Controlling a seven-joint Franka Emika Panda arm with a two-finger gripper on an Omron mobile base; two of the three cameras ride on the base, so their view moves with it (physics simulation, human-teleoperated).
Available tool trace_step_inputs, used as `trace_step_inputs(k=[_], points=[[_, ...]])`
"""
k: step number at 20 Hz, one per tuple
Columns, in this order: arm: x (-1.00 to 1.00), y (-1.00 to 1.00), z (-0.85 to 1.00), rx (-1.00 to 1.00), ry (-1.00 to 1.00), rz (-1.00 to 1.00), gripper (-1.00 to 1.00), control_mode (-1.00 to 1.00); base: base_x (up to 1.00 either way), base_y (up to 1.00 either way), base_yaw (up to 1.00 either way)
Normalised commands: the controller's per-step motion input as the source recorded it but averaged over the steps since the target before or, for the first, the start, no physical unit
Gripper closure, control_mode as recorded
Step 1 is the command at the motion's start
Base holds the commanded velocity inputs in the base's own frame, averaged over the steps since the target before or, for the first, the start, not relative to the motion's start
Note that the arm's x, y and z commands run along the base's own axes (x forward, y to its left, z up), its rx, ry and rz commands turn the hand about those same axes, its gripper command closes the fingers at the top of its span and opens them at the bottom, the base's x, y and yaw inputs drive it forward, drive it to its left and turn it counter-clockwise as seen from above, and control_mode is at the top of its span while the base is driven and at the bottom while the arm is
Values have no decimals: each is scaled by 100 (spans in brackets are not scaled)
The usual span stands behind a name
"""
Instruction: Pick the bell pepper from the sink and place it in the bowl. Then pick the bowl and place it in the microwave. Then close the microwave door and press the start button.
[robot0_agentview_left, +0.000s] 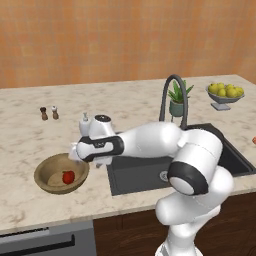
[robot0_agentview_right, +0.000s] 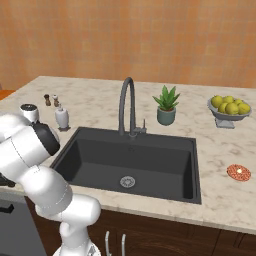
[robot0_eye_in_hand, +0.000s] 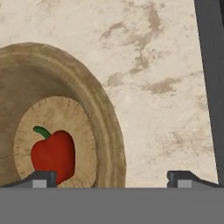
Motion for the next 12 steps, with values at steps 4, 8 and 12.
trace_step_inputs(k=[4, 8, 12], points=[[0, 0, -33, 0, 0, -7, -100, -100, 0, 0, 0], [1, 9, -33, 0, 0, -7, -100, -100, 0, 0, 0], [1, 18, -28, 0, 0, -6, 100, -100, 0, 0, 0]])
